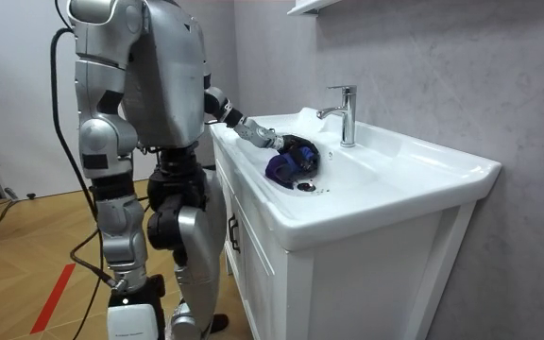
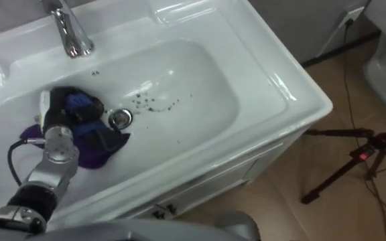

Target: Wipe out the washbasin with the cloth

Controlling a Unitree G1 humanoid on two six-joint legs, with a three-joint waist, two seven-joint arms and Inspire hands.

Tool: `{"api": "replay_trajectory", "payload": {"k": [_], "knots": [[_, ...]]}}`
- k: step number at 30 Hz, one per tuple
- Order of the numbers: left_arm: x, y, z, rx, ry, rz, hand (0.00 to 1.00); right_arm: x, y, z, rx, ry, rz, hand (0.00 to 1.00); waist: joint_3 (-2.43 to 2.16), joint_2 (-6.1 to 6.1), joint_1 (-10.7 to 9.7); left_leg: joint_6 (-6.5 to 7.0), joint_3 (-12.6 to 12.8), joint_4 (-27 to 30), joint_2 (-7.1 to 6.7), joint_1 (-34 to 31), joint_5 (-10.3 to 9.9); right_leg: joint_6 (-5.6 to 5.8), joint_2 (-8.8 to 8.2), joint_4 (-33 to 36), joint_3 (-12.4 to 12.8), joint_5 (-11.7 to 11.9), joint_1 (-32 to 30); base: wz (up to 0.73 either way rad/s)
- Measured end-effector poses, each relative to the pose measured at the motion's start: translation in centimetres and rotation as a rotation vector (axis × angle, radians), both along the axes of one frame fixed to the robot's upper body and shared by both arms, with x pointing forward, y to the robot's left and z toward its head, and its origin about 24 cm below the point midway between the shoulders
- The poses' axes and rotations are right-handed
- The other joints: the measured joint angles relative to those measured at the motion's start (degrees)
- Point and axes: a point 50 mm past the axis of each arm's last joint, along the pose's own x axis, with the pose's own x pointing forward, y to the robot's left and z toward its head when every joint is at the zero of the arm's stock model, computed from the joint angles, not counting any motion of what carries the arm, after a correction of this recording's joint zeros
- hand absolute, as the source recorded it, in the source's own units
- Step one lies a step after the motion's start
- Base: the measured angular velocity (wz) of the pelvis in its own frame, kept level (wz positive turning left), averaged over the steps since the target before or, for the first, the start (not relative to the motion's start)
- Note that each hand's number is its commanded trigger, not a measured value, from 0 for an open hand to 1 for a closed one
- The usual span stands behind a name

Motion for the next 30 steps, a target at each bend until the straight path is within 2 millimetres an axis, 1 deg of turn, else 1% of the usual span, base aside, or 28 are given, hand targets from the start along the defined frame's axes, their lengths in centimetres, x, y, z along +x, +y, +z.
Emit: {"api": "replay_trajectory", "payload": {"k": [2, 3, 5, 6, 7, 9, 10, 11, 13, 15, 17, 18, 19, 20, 22, 23, 25, 26, 28, 30], "knots": [[0.9, 0.1, 0.2, -0.013, 0.001, 0.019, 1.00, 0.6, 0.2, 0.0, -0.010, -0.018, 0.022, 0.00, 0.06, -0.10, 0.0, -0.10, 0.1, 0.6, 0.17, -1.8, 0.5, -0.29, 0.13, 0.8, 0.1, 0.3, -1.8, 0.00], [1.5, 0.2, 0.4, -0.012, 0.006, 0.027, 1.00, 1.0, 0.2, 0.0, -0.021, -0.032, 0.032, 0.00, 0.12, -0.16, 0.0, -0.15, 0.2, 0.6, 0.22, -2.9, 1.0, -0.44, 0.17, 0.8, 0.1, 0.7, -3.4, -0.04], [2.4, 0.4, 0.8, -0.002, 0.005, 0.036, 1.00, 1.7, 0.1, 0.1, -0.038, -0.059, 0.029, 0.00, 0.15, -0.20, 0.2, -0.15, 1.0, 0.5, 0.27, -4.9, 1.7, -0.68, 0.19, 1.3, 0.6, 1.1, -5.8, -0.11], [2.8, 0.6, 0.9, 0.011, 0.009, 0.049, 1.00, 2.3, 0.1, 0.2, -0.051, -0.082, 0.034, 0.00, 0.23, -0.33, 0.1, -0.17, 1.6, 0.6, 0.15, -6.1, 2.2, -0.83, 0.32, 2.0, 1.2, 1.4, -7.4, -0.19], [3.3, 0.8, 1.2, 0.026, 0.012, 0.063, 1.00, 3.0, 0.1, 0.3, -0.064, -0.105, 0.044, 0.00, 0.30, -0.43, 0.0, -0.31, 1.7, 0.7, 0.13, -7.1, 2.7, -1.00, 0.45, 2.7, 1.6, 1.6, -8.9, -0.18], [3.9, 1.2, 1.5, 0.046, 0.015, 0.082, 1.00, 3.4, 0.2, 0.4, -0.080, -0.120, 0.057, 0.00, 0.43, -0.58, -0.3, -0.44, 1.7, 0.9, 0.24, -8.6, 3.4, -1.29, 0.53, 3.1, 1.6, 2.0, -10.6, -0.11], [4.2, 1.5, 1.8, 0.054, 0.015, 0.092, 1.00, 3.7, 0.2, 0.4, -0.087, -0.126, 0.067, 0.00, 0.56, -0.74, -0.4, -0.52, 1.9, 1.2, 0.34, -9.5, 3.6, -1.44, 0.58, 3.7, 1.7, 2.1, -11.6, -0.07], [4.3, 1.6, 1.9, 0.058, 0.014, 0.095, 1.00, 3.9, 0.2, 0.4, -0.091, -0.128, 0.071, 0.00, 0.60, -0.74, -0.6, -0.56, 1.9, 1.4, 0.40, -9.9, 3.8, -1.54, 0.62, 3.7, 1.7, 2.3, -12.1, 0.00], [4.4, 2.3, 2.3, 0.078, 0.010, 0.111, 1.00, 4.3, 0.3, 0.5, -0.098, -0.144, 0.070, 0.00, 0.62, -0.74, -2.0, -0.67, 1.7, 1.6, 0.58, -11.6, 4.4, -1.63, 0.84, 3.8, 1.7, 2.7, -13.6, 0.03], [4.6, 2.5, 2.5, 0.091, -0.002, 0.124, 1.00, 4.4, 0.3, 0.5, -0.104, -0.149, 0.055, 0.00, 0.68, -0.73, -2.1, -0.76, 1.7, 2.3, 0.98, -12.9, 4.5, -1.88, 0.99, 4.0, 1.6, 3.0, -14.7, 0.00], [4.8, 2.7, 2.8, 0.103, -0.021, 0.134, 1.00, 4.4, 0.3, 0.5, -0.110, -0.153, 0.048, 0.00, 0.84, -0.82, -2.4, -0.79, 1.7, 3.1, 1.07, -14.1, 4.5, -2.16, 1.05, 5.1, 1.6, 3.0, -16.0, 0.00], [4.8, 2.8, 3.0, 0.108, -0.030, 0.139, 1.00, 4.9, 0.3, 0.5, -0.112, -0.164, 0.050, 0.00, 0.83, -0.63, -2.4, -0.82, 1.8, 3.7, 1.12, -14.7, 4.5, -2.28, 1.05, 5.8, 1.7, 2.9, -16.9, 0.00], [4.8, 3.0, 3.1, 0.109, -0.034, 0.142, 1.00, 5.1, 0.4, 0.5, -0.110, -0.168, 0.053, 0.00, 1.05, -0.83, -2.6, -0.84, 1.8, 4.1, 1.17, -15.1, 4.5, -2.37, 1.04, 6.1, 1.6, 2.8, -17.4, 0.00], [4.8, 3.1, 3.1, 0.109, -0.036, 0.147, 1.00, 5.3, 0.4, 0.6, -0.109, -0.172, 0.056, 0.00, 1.14, -0.81, -2.8, -0.85, 1.7, 4.2, 1.15, -15.3, 4.5, -2.42, 0.99, 6.5, 1.6, 2.7, -17.6, 0.00], [4.8, 3.3, 3.2, 0.092, -0.043, 0.178, 1.00, 6.3, 0.5, 0.7, -0.109, -0.198, 0.046, 0.00, 1.56, -0.45, -3.4, -0.87, 1.8, 4.2, 1.17, -15.5, 4.5, -2.39, 0.98, 6.8, 1.7, 2.6, -17.9, 0.00], [4.9, 3.2, 3.2, 0.086, -0.044, 0.184, 1.00, 6.5, 0.5, 0.8, -0.109, -0.205, 0.047, 0.00, 1.61, -0.47, -3.4, -0.87, 1.9, 4.2, 1.20, -15.6, 4.5, -2.38, 0.97, 6.9, 1.7, 2.6, -18.1, -0.09], [4.9, 2.9, 3.1, 0.082, -0.048, 0.198, 1.00, 8.0, 0.8, 1.1, -0.102, -0.256, 0.045, 0.00, 1.61, -0.31, -3.2, -0.86, 2.7, 4.1, 1.15, -15.9, 4.5, -2.45, 0.71, 7.6, 1.9, 2.5, -19.2, -0.10], [5.0, 2.8, 3.1, 0.075, -0.052, 0.203, 1.00, 8.3, 0.8, 1.2, -0.098, -0.270, 0.038, 0.00, 1.59, -0.26, -3.2, -0.85, 2.8, 4.0, 1.14, -16.0, 4.5, -2.45, 0.65, 7.6, 1.9, 2.5, -19.3, -0.03], [5.2, 2.3, 3.2, 0.046, -0.072, 0.220, 1.00, 9.6, 1.1, 1.5, -0.079, -0.328, 0.009, 0.00, 1.62, -0.23, -3.2, -0.83, 2.8, 4.0, 1.10, -16.3, 4.6, -2.47, 0.47, 7.7, 1.9, 2.5, -19.6, 0.02], [5.4, 2.0, 3.4, 0.045, -0.083, 0.230, 1.00, 10.4, 1.3, 1.6, -0.070, -0.355, 0.014, 0.00, 1.64, -0.33, -3.2, -0.76, 2.9, 4.0, 1.09, -16.7, 4.7, -2.48, 0.25, 7.9, 1.9, 2.5, -20.0, 0.02]]}}
